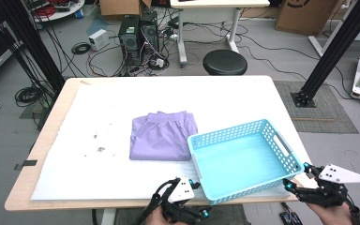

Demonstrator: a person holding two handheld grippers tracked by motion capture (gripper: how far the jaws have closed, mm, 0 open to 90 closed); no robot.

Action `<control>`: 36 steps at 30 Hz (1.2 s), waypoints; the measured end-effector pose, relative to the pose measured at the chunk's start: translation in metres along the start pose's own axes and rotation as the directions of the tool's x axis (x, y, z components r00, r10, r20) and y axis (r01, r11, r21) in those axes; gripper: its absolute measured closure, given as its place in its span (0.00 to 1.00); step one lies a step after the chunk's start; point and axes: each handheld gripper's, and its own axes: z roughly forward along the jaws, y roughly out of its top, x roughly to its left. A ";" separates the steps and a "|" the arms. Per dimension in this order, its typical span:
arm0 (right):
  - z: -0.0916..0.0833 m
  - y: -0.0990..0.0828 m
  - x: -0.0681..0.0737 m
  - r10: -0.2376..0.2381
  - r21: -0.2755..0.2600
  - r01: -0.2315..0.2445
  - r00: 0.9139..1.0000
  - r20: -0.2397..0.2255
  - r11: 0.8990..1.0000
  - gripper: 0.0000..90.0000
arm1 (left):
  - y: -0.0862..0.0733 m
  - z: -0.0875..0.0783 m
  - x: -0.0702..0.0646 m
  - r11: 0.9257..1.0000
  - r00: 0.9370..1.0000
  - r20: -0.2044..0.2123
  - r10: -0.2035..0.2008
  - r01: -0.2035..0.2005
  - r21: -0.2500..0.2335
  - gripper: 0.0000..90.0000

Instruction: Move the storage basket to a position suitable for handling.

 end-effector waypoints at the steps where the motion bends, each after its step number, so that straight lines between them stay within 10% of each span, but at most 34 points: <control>1: 0.000 -0.001 0.001 -0.001 0.004 0.001 1.000 0.001 1.000 0.28 | 0.001 0.001 0.001 1.000 1.000 -0.002 -0.004 0.004 -0.018 0.27; 11: 0.000 -0.002 0.005 -0.046 0.008 0.047 0.998 -0.041 0.999 0.29 | 0.008 0.008 0.007 0.997 0.992 -0.122 -0.025 0.015 -0.079 0.14; 15: 0.000 0.000 0.009 -0.072 -0.011 0.072 0.996 -0.053 0.997 0.33 | 0.009 0.005 0.007 0.995 0.975 -0.221 0.019 -0.040 -0.090 0.17; 25: -0.003 0.008 0.020 -0.076 -0.024 0.075 0.996 -0.049 0.997 0.47 | 0.016 -0.012 0.038 0.992 0.989 -0.140 -0.058 0.041 -0.116 0.19; 36: 0.011 0.000 0.007 0.006 0.012 -0.005 0.991 -0.132 1.000 0.24 | 0.011 -0.007 0.041 0.997 0.996 -0.051 -0.070 0.069 -0.020 0.24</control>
